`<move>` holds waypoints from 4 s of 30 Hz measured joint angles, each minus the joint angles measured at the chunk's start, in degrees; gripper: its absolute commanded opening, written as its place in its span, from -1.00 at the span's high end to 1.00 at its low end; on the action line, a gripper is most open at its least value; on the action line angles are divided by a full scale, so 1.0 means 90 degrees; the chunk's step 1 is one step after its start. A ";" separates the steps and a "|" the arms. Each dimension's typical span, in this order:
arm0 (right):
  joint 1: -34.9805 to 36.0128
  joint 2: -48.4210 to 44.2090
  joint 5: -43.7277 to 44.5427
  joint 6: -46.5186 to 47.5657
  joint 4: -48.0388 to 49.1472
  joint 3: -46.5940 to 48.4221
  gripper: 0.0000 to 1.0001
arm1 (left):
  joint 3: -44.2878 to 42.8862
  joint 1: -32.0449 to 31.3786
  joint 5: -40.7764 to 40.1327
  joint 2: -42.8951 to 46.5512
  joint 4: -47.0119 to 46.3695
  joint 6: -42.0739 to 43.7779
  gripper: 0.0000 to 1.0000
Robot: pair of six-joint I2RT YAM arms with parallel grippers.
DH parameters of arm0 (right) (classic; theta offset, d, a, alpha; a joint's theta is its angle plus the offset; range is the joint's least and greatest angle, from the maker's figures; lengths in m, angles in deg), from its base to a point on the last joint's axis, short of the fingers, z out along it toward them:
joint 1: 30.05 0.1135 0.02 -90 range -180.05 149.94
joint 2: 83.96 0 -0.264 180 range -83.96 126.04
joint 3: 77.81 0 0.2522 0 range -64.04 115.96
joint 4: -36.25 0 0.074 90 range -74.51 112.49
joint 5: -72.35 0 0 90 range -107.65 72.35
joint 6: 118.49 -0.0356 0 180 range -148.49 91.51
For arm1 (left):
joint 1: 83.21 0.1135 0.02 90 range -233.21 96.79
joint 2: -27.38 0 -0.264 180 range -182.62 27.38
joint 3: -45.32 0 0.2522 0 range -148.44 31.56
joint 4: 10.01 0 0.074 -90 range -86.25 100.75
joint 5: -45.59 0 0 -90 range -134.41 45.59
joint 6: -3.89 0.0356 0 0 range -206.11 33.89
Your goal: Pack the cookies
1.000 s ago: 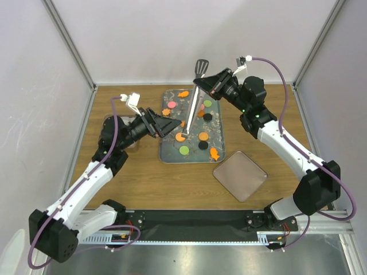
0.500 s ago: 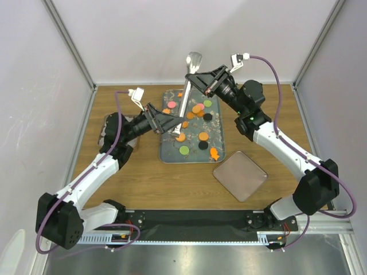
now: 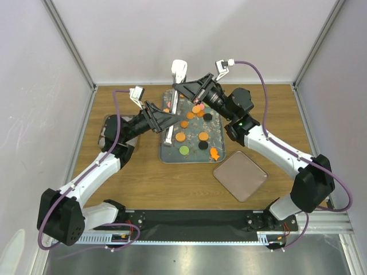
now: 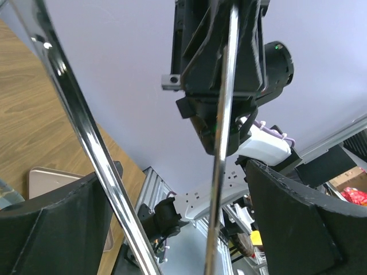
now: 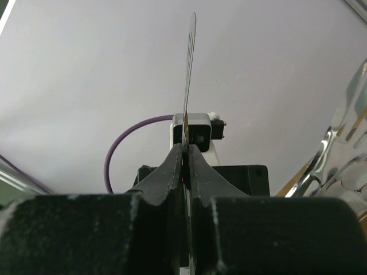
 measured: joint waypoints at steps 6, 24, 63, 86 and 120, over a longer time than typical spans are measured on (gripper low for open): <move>0.0112 -0.0029 0.0175 0.0158 0.0386 -0.0449 1.00 | 0.0000 0.0005 -0.0010 0.0000 0.0022 -0.0129 -0.78; 0.0449 -0.0726 0.1520 0.0284 0.0959 -0.1523 1.00 | 0.0100 0.0005 -0.0010 0.0012 0.0107 -0.0216 -0.54; 0.0449 -0.0865 0.2074 0.0129 0.1054 -0.1722 1.00 | 0.0199 0.0005 -0.0007 0.0080 0.0403 0.0056 -0.39; 0.0447 -0.0719 0.1826 0.0194 0.1348 -0.1717 1.00 | 0.0238 0.0017 -0.0007 0.0053 0.0466 0.0056 -0.48; 0.0423 -0.1384 0.2140 0.0695 0.0901 -0.2157 -0.12 | 0.0238 0.0017 0.0129 -0.0044 0.0799 0.0287 -0.11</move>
